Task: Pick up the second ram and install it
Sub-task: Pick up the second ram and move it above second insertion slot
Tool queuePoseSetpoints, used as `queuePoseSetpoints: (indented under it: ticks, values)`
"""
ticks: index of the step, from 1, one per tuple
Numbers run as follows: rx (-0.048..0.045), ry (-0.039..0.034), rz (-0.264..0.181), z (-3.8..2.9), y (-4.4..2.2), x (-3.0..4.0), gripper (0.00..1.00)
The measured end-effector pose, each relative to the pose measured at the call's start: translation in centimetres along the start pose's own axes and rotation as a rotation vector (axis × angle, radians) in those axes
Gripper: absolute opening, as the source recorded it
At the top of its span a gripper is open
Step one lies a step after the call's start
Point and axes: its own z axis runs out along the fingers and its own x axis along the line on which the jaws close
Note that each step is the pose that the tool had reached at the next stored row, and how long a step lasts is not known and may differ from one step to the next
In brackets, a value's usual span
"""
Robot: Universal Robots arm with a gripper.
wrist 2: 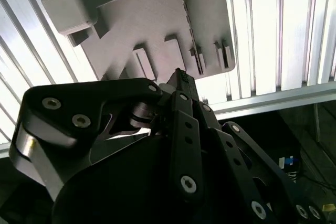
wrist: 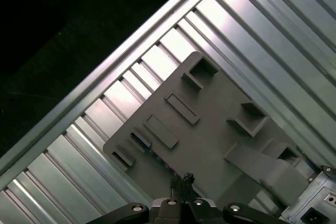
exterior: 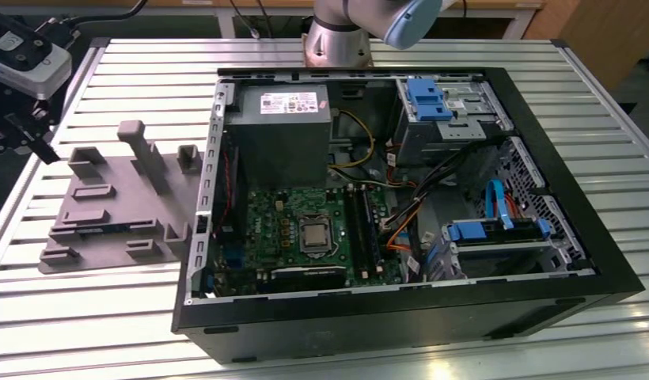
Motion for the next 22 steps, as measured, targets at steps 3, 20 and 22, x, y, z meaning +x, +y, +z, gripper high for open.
queuePoseSetpoints:
  ticks: [3, 20, 22]
  values:
    - [-0.0007, 0.0014, -0.030, 0.00, 0.00, 0.00, 0.11]
    - [-0.0048, 0.0087, -0.194, 0.03, 0.00, 0.00, 0.11]
    - [-0.0052, 0.0095, -0.211, 0.04, 0.00, 0.00, 0.11]
